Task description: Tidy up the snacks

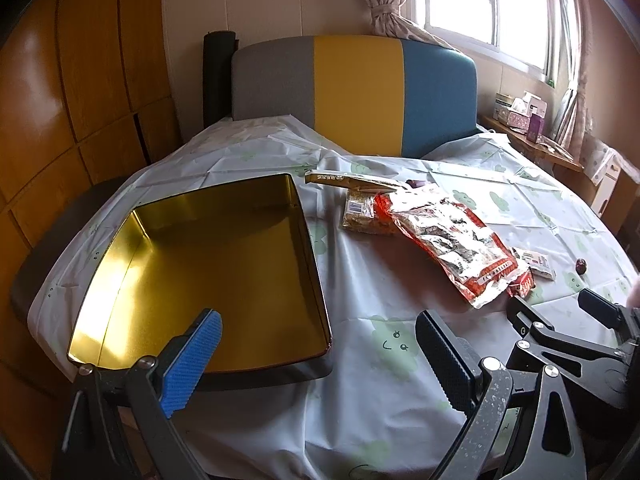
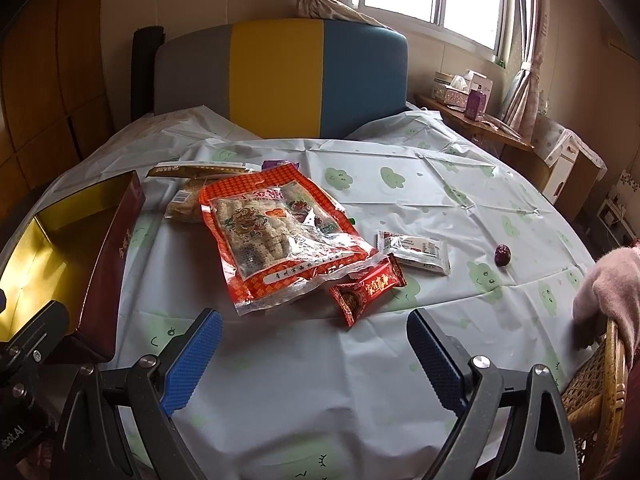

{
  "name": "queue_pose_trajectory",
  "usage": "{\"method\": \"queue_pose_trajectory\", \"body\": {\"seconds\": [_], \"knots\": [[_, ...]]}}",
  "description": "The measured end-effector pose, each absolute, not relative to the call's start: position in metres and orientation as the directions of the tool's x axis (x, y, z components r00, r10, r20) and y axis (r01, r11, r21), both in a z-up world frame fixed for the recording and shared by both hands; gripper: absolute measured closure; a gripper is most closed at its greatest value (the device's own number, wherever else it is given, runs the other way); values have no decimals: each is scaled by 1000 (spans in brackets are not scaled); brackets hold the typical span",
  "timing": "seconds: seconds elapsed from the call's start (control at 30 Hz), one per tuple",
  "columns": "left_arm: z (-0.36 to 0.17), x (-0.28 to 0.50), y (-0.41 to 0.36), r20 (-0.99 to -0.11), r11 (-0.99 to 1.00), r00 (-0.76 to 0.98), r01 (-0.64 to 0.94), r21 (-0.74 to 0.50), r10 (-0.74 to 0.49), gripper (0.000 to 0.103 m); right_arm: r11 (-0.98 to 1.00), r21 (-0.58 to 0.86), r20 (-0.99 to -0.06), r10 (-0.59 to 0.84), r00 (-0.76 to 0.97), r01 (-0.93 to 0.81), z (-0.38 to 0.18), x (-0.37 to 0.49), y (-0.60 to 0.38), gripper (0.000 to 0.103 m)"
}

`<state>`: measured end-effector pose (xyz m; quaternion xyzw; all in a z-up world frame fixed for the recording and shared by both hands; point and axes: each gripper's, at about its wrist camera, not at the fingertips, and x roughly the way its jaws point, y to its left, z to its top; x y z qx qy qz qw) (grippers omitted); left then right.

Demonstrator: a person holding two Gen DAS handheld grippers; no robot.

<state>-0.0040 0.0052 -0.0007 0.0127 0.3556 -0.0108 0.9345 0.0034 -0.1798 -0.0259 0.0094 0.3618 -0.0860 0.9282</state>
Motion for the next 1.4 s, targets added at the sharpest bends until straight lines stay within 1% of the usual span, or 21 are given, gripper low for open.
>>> {"method": "queue_pose_trajectory", "body": {"seconds": [1.4], "knots": [[2, -2, -4, -670, 998, 742, 48, 29, -16, 5, 982, -55, -648, -175, 741, 183, -17, 7, -192, 8]]}}
